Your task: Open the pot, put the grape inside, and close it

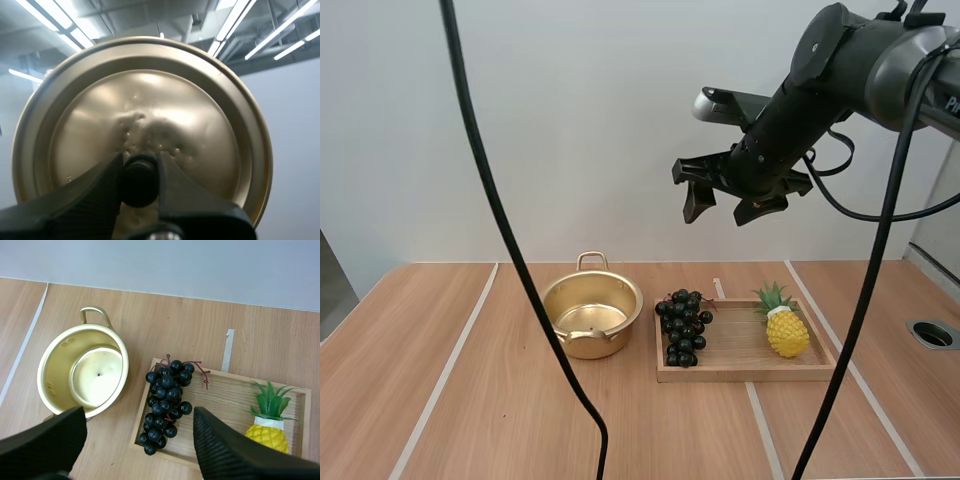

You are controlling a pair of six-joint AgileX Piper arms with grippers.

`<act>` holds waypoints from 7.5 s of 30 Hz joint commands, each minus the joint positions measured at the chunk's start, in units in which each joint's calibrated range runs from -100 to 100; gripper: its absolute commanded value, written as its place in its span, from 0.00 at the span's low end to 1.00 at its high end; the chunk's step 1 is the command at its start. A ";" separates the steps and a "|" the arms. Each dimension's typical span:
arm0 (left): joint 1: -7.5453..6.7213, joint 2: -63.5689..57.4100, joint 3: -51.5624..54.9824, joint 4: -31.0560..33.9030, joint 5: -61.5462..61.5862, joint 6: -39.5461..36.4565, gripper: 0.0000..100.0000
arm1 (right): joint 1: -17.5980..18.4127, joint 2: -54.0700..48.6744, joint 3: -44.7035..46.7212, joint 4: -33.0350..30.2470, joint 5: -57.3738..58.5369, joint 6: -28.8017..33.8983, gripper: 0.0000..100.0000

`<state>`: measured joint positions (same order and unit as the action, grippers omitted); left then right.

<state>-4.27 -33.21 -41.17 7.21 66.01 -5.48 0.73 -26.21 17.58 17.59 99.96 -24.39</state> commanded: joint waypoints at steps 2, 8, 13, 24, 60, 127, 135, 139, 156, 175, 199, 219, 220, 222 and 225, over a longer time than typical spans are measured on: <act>0.06 -1.19 -9.73 0.70 -2.36 -0.70 0.00 | -0.27 1.54 0.12 0.54 0.04 -0.59 1.00; 0.06 -1.19 -21.96 0.70 -0.28 -0.70 0.00 | -0.27 5.27 0.12 0.54 0.04 -0.59 1.00; 0.06 -1.19 -29.45 0.70 -0.62 -0.70 0.00 | -0.27 8.26 0.12 0.54 0.04 -1.99 1.00; 0.06 -1.19 -34.69 0.70 -1.29 -0.33 0.00 | -0.05 15.83 0.12 0.03 0.04 -3.63 1.00; 0.06 0.02 -34.69 0.70 4.17 1.85 0.00 | 6.66 29.46 7.55 -8.43 -17.06 -0.21 1.00; 0.06 0.02 -34.69 0.70 10.28 1.85 0.00 | 6.66 9.37 -8.99 -14.49 -7.27 0.52 0.00; 0.06 0.02 -34.69 0.70 12.52 1.85 0.00 | 6.66 7.20 -16.17 -11.12 -1.98 0.13 0.00; 0.06 0.02 -34.69 0.70 13.34 1.85 0.00 | 6.66 7.20 -17.93 -3.81 0.04 -4.60 0.00; 0.06 0.02 -34.69 0.70 13.42 1.93 0.00 | 11.30 12.58 -17.94 1.50 0.04 -12.92 0.00; 0.06 0.02 -34.69 0.70 15.16 3.11 0.00 | 13.71 28.43 -17.94 -0.30 -9.34 -12.92 0.00; 0.06 0.02 -34.69 0.70 18.06 4.10 0.00 | 18.45 40.85 -17.94 -14.77 -11.54 -5.84 0.00; 0.06 0.02 -34.69 0.70 19.46 4.10 0.00 | 18.45 45.55 -10.69 -12.78 -12.26 -6.19 0.00; 0.06 0.02 -34.69 0.70 19.46 4.10 0.00 | 18.45 45.55 -10.69 -12.78 -12.26 -6.19 0.00; 0.06 0.02 -34.69 0.70 20.13 4.10 0.00 | 18.45 45.67 -10.69 -12.50 -12.06 -7.16 0.00; 0.06 0.02 -34.69 0.70 21.98 4.10 0.00 | 18.45 46.51 -10.69 -10.65 -10.15 -9.24 0.00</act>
<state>-4.27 -33.54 -75.90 7.31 87.01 -1.19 19.25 18.69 5.09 5.90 79.32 -32.00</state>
